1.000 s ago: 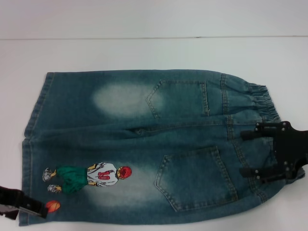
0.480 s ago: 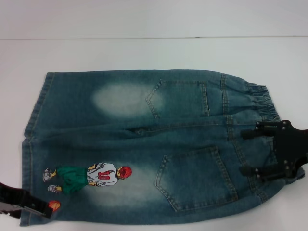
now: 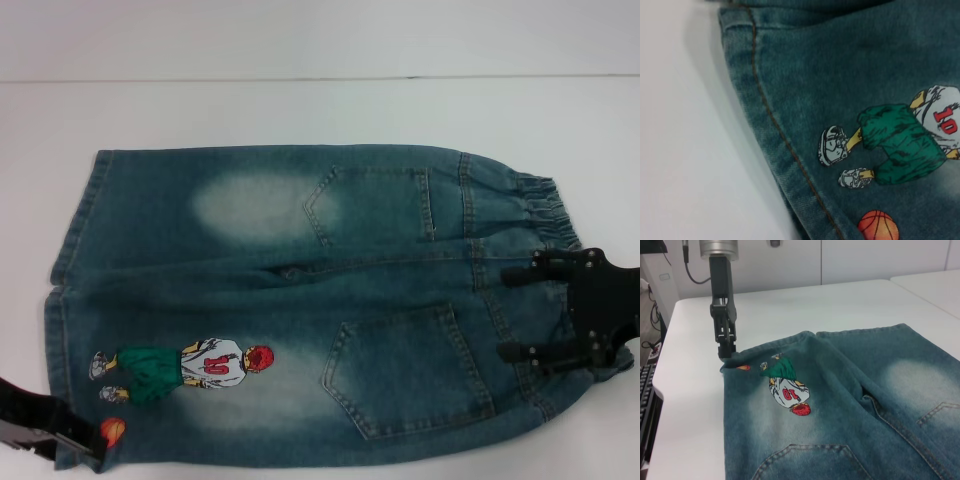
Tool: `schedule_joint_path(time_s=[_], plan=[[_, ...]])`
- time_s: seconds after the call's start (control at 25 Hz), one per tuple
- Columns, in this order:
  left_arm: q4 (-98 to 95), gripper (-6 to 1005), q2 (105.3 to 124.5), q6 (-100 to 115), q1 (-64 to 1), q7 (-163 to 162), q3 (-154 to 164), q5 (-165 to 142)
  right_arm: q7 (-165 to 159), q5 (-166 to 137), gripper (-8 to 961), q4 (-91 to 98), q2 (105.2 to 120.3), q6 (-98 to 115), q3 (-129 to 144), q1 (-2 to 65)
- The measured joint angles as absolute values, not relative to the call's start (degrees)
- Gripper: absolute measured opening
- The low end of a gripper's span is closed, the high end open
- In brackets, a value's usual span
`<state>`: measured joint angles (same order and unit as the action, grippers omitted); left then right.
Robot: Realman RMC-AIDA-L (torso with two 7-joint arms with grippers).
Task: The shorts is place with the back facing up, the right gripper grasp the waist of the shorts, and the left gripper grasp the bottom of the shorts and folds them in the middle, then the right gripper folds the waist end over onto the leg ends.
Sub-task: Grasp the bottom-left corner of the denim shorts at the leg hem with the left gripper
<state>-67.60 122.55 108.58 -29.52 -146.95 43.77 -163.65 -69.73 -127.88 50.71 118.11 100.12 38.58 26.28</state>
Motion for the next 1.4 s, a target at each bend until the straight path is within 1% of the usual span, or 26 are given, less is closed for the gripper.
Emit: schedule_joint_path(time_s=[0.08, 0.28, 0.52, 0.92, 1.04, 1.24, 1.4], plan=[[-66.8, 720, 122.32, 108.2, -29.6, -146.9, 44.1, -163.6, -69.7, -127.9, 912, 50.7, 118.13, 100.0, 38.6, 26.3], [-66.6, 643, 122.49, 107.6, -29.8, -147.0, 44.8, -163.6, -69.7, -127.9, 912, 50.7, 118.21, 99.8, 38.7, 26.6], [-66.9, 644, 123.05, 106.9, -30.0, -147.0, 46.2, -163.6, -69.8, -127.8, 912, 50.7, 118.11, 99.6, 38.6, 27.0], [-69.5, 520, 123.44, 105.9, -29.4, -148.2, 48.7, -163.6, -69.7, -127.6, 912, 50.7, 118.0, 99.4, 38.4, 26.6], [-69.2, 297, 123.61, 105.4, -29.3, -148.2, 49.4, -163.6, -69.7, -127.5, 912, 50.7, 117.94, 99.4, 38.1, 26.5], [-69.0, 79, 123.66, 105.0, -29.3, -148.0, 49.7, -163.6, -69.7, -127.5, 912, 50.7, 117.95, 99.7, 37.3, 26.3], [-68.9, 83, 123.66, 105.2, -29.2, -147.7, 49.8, -163.6, -69.7, -127.5, 912, 50.7, 117.95, 99.8, 37.0, 26.2]])
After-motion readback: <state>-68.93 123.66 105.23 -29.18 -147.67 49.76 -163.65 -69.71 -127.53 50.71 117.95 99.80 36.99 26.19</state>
